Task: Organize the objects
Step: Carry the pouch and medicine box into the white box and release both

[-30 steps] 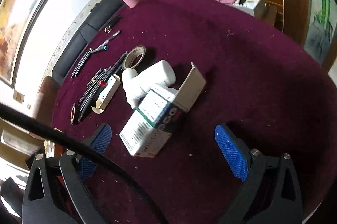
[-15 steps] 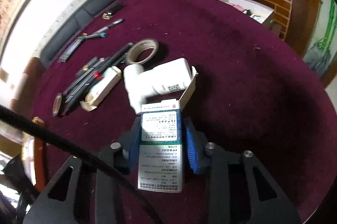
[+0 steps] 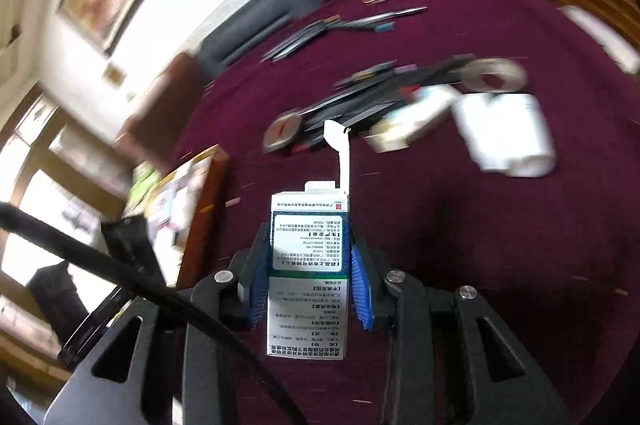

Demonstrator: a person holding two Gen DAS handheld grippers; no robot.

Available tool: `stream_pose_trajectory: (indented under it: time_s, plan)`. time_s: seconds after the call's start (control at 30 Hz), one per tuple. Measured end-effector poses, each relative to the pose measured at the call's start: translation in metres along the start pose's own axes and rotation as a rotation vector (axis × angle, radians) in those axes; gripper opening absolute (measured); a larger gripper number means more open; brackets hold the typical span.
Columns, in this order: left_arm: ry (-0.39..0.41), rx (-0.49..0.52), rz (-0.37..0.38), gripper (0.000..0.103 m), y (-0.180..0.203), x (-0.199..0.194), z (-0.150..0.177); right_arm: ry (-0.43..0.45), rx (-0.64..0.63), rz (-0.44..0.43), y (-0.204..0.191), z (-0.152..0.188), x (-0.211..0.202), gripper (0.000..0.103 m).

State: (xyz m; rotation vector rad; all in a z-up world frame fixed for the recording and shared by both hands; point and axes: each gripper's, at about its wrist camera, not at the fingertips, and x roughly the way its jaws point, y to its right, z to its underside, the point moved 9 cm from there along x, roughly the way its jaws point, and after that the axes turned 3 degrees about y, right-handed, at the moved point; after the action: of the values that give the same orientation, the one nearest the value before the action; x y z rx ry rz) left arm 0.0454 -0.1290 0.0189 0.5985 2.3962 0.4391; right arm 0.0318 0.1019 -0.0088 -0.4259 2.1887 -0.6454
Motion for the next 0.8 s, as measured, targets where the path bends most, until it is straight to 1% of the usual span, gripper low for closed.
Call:
stream_pose_trajectory:
  time_s: [0.1, 0.17, 0.23, 0.37, 0.47, 0.53, 0.7, 0.8]
  plan:
    - [0.041, -0.028, -0.044, 0.034, -0.023, -0.023, -0.015, -0.063, -0.043, -0.094, -0.039, 0.001, 0.023, 0.033]
    - [0.075, -0.030, -0.087, 0.034, -0.038, -0.039, -0.027, -0.096, -0.082, -0.136, -0.067, 0.002, 0.041, 0.033]
    - [0.102, -0.049, -0.108, 0.034, -0.054, -0.052, -0.038, -0.119, -0.118, -0.162, -0.091, 0.002, 0.058, 0.033]
    - [0.136, -0.040, -0.200, 0.034, -0.087, -0.066, -0.059, -0.176, -0.157, -0.209, -0.130, 0.003, 0.093, 0.033]
    - [0.122, -0.054, -0.230, 0.034, -0.107, -0.066, -0.061, -0.216, -0.190, -0.203, -0.151, 0.011, 0.120, 0.033]
    - [0.115, -0.053, -0.230, 0.034, -0.113, -0.062, -0.058, -0.242, -0.210, -0.196, -0.160, 0.013, 0.136, 0.033]
    - [0.089, -0.091, -0.195, 0.034, -0.121, -0.056, -0.040, -0.280, -0.301, -0.099, -0.175, 0.012, 0.179, 0.033]
    - [0.075, -0.112, -0.185, 0.034, -0.125, -0.055, -0.032, -0.304, -0.349, -0.042, -0.177, 0.011, 0.198, 0.033]
